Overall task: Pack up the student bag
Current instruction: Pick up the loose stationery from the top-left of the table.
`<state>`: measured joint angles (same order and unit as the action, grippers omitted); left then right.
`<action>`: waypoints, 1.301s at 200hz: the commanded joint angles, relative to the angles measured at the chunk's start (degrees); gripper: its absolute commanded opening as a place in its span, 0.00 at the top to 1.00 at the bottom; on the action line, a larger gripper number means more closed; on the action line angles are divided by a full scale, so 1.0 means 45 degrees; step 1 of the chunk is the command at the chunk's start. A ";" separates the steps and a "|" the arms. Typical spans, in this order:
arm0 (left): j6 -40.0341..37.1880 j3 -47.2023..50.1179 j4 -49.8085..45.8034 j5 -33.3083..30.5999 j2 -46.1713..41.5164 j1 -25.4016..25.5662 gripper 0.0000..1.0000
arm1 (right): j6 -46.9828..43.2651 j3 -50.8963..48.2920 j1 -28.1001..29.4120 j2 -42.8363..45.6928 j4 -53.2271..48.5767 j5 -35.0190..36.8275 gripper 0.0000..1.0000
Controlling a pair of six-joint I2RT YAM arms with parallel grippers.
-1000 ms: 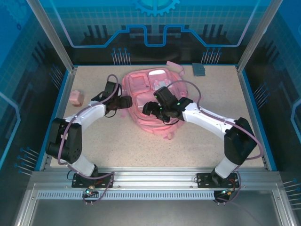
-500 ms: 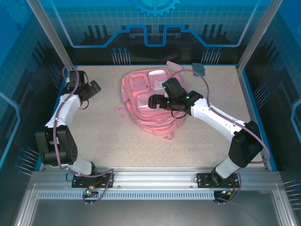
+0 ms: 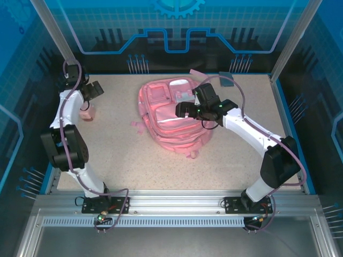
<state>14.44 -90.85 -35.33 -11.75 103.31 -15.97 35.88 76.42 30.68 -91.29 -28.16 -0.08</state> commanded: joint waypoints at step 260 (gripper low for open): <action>-0.3230 -0.2306 -0.2539 0.0332 0.3984 -0.0993 0.54 | 0.1106 -0.1142 0.0117 0.0929 -0.0285 0.0129 0.00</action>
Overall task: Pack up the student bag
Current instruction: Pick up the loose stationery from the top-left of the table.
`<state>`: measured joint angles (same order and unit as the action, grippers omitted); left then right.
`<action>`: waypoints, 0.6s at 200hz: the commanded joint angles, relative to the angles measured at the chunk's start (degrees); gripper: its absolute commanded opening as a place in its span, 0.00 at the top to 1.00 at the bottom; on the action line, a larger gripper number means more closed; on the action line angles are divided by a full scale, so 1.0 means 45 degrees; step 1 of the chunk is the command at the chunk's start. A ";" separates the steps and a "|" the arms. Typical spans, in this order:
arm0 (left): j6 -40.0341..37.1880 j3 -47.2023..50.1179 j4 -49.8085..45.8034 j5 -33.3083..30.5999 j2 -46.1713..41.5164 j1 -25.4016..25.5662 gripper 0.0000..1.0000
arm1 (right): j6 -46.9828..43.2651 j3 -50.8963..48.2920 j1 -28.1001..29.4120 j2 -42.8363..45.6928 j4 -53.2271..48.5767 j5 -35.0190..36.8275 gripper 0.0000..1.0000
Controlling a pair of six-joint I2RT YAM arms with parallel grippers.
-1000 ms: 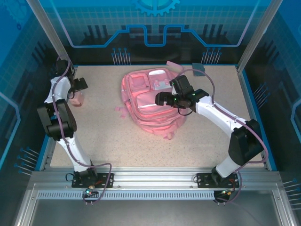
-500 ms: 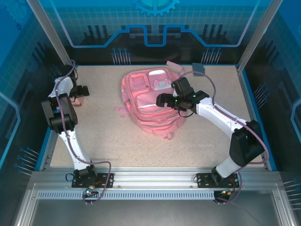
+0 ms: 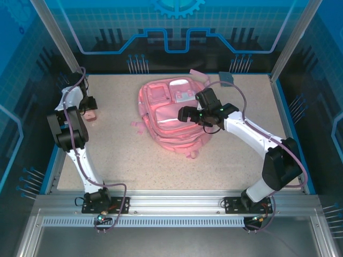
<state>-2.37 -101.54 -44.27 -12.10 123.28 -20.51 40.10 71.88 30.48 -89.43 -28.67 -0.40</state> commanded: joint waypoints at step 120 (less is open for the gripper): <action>0.3819 0.5230 0.1897 0.3767 -0.7209 0.5453 0.55 | 0.0503 -0.0309 -0.0487 0.0621 -0.0092 -0.0977 0.02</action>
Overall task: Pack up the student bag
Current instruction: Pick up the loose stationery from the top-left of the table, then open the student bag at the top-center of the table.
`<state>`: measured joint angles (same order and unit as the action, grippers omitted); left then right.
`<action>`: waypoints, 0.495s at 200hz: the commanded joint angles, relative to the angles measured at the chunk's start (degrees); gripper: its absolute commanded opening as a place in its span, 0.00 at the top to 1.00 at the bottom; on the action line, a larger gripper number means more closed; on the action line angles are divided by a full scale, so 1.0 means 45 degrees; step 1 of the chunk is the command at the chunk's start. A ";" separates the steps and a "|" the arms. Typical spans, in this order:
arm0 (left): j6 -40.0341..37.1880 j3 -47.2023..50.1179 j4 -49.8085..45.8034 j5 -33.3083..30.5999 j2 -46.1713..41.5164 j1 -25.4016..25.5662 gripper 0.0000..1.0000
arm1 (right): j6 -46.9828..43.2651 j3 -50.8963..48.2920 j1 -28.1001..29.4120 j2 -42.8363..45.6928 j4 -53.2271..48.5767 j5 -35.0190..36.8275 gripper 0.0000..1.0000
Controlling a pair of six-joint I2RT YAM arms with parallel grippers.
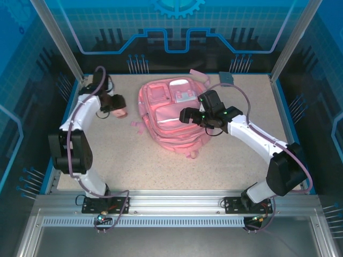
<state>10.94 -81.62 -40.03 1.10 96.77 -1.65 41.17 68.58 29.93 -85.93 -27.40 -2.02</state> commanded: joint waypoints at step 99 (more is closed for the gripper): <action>0.1760 0.3458 0.2900 -0.0300 -0.4375 0.5820 0.57 | 0.3151 0.1601 -0.1456 -0.2391 -0.1609 -0.0558 0.32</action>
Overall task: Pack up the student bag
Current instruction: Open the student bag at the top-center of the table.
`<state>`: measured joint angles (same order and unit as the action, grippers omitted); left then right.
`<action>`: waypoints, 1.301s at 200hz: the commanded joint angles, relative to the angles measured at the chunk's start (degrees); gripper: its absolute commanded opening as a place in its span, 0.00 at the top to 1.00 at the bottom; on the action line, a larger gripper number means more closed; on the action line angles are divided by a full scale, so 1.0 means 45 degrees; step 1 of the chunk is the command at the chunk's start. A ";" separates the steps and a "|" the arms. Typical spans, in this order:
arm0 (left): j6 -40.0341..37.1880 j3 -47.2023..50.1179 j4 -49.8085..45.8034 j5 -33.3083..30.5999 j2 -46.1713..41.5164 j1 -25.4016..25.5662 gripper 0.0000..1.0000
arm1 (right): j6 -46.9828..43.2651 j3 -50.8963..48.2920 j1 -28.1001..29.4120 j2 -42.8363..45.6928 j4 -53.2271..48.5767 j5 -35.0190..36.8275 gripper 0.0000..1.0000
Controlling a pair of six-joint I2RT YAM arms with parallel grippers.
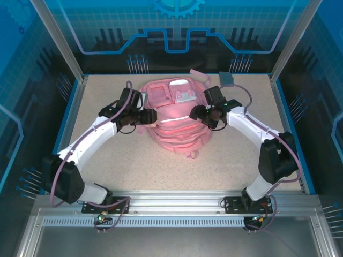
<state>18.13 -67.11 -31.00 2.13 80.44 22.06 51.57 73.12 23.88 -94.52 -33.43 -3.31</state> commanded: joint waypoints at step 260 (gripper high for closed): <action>0.1756 0.3541 0.6264 0.1629 -0.1569 0.3991 0.59 | 0.1240 0.3535 -0.0423 -0.0787 0.2389 -0.3624 0.90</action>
<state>26.89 -49.82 -8.21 2.96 71.00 38.83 57.08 85.65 22.44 -97.91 -28.21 -15.35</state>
